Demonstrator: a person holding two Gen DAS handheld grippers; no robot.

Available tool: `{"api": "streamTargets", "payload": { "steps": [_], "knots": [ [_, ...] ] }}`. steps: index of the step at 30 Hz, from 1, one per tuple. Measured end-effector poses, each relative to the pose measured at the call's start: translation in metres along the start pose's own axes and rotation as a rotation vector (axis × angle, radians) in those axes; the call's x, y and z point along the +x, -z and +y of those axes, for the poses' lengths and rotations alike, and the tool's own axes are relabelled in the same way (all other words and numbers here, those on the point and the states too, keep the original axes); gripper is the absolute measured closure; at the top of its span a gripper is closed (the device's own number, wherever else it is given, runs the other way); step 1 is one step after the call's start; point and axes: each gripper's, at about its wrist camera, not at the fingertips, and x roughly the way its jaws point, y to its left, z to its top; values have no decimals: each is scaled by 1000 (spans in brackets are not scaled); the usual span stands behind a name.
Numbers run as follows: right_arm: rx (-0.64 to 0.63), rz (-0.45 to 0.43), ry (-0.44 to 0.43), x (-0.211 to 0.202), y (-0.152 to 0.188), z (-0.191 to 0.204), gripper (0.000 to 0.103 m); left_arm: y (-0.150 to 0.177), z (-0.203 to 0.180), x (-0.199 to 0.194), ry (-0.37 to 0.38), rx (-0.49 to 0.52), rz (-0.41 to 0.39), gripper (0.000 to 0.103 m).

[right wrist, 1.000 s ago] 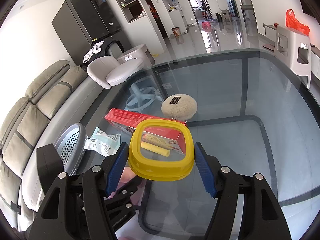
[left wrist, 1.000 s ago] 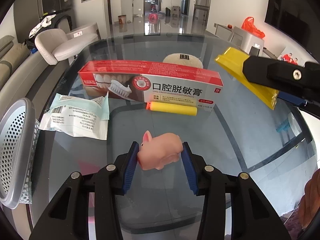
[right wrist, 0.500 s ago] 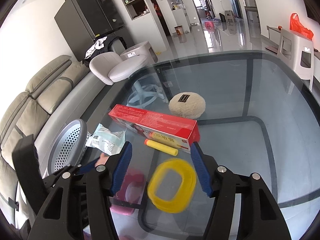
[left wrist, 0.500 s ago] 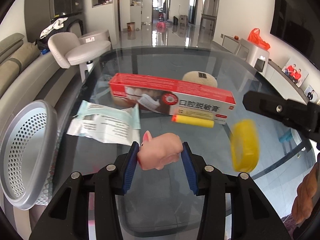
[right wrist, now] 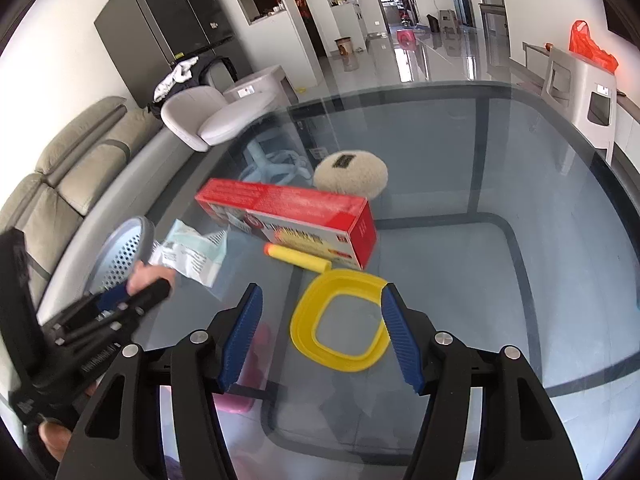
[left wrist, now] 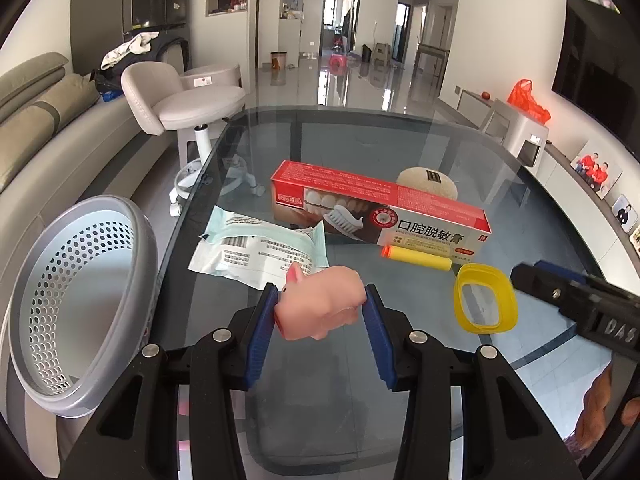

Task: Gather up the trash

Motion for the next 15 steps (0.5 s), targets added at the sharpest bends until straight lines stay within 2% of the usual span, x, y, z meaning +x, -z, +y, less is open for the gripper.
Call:
{"api": "streamTargets", "payload": {
  "steps": [2,5,9,11,15],
  "knots": [
    [-12,21,25,6,5,2,34,1,2,-2,-2,-1,-2,60],
    [-17,53,49,15,9,4,28,1,7,-4,-6,-7,-5,60],
    [-19,84,63,27,12,9,26,1,14,-6,-15,-17,-7,60],
    [-24,92,71,31,13,11,21,1,17,-7,-18,-22,-5,60],
    [-38,87,93,34,13,17,21,3,23,-8,-22,-27,-5,60]
  ]
}}
